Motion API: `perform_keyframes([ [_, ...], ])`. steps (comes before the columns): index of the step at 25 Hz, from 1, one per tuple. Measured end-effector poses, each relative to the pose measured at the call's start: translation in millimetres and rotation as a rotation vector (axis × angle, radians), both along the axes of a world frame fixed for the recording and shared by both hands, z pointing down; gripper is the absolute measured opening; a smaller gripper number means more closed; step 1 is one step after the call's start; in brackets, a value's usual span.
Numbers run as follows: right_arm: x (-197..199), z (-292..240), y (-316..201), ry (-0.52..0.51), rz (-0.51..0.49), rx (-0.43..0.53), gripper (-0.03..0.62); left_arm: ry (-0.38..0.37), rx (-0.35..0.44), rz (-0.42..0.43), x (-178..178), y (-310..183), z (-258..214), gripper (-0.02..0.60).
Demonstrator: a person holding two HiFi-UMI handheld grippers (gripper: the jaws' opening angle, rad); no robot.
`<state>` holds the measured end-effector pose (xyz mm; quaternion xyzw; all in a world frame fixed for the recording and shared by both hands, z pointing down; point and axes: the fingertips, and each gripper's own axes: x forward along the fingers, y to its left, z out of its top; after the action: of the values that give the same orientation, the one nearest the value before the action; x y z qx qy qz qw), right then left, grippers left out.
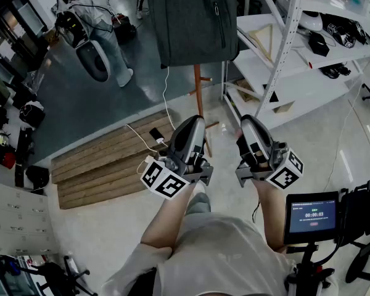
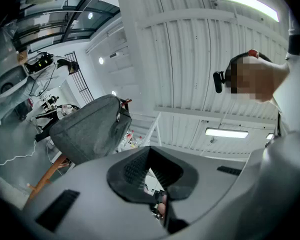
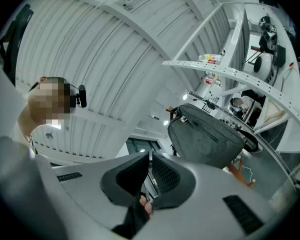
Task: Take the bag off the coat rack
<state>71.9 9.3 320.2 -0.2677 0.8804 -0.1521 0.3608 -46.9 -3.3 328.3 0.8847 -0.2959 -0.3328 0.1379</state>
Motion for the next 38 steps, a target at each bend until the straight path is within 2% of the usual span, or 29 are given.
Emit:
perform_keyframes([
  [4, -18.8, -2.4, -62.1, 0.009, 0.011, 0.006, 0.011, -0.009, -0.006, -0.039, -29.9, -65.5, 0.1, 0.005],
  [10, -50.0, -17.8, -159.8, 0.035, 0.037, 0.039, 0.012, -0.074, 0.024, -0.113, -75.8, -156.3, -12.9, 0.006],
  [14, -77.7, -35.5, -182.1, 0.159, 0.058, 0.086, 0.012, -0.134, 0.063, -0.174, -97.1, -172.8, -28.2, 0.006],
  [18, -86.4, -48.8, -208.5, 0.283, 0.076, 0.169, 0.021, -0.177, 0.073, -0.252, -97.0, -198.8, -30.9, 0.008],
  [19, -86.5, -54.6, -213.7, 0.310, 0.073, 0.199, 0.052, -0.194, 0.081, -0.276, -95.5, -205.3, -33.1, 0.009],
  [22, -87.4, -80.9, -215.7, 0.376, 0.080, 0.288, 0.086, -0.286, 0.133, -0.354, -98.4, -213.8, -45.9, 0.057],
  [23, -86.0, -90.6, -214.7, 0.391, 0.092, 0.312, 0.091, -0.324, 0.151, -0.374, -100.9, -215.5, -50.4, 0.071],
  [26, -72.7, -112.5, -213.5, 0.445, 0.156, 0.374, 0.189, -0.406, 0.182, -0.413, -106.7, -224.3, -61.9, 0.118],
  [28, -55.0, -118.3, -216.9, 0.474, 0.210, 0.384, 0.209, -0.443, 0.195, -0.433, -107.2, -232.3, -67.8, 0.151],
  [31, -20.0, -120.1, -231.9, 0.480, 0.299, 0.352, 0.210, -0.499, 0.221, -0.459, -103.6, -248.4, -74.6, 0.198],
  [33, -1.8, -115.3, -247.3, 0.504, 0.353, 0.323, 0.268, -0.528, 0.229, -0.452, -99.9, -260.0, -77.3, 0.226],
  [34, 4.8, -111.2, -255.7, 0.514, 0.369, 0.305, 0.272, -0.538, 0.228, -0.447, -98.4, -265.8, -77.8, 0.235],
  [35, 9.7, -106.2, -263.7, 0.518, 0.373, 0.285, 0.320, -0.546, 0.222, -0.440, -97.1, -271.6, -77.2, 0.244],
  [38, 16.2, -87.1, -283.3, 0.499, 0.343, 0.210, 0.327, -0.552, 0.181, -0.402, -94.0, -286.4, -70.2, 0.262],
])
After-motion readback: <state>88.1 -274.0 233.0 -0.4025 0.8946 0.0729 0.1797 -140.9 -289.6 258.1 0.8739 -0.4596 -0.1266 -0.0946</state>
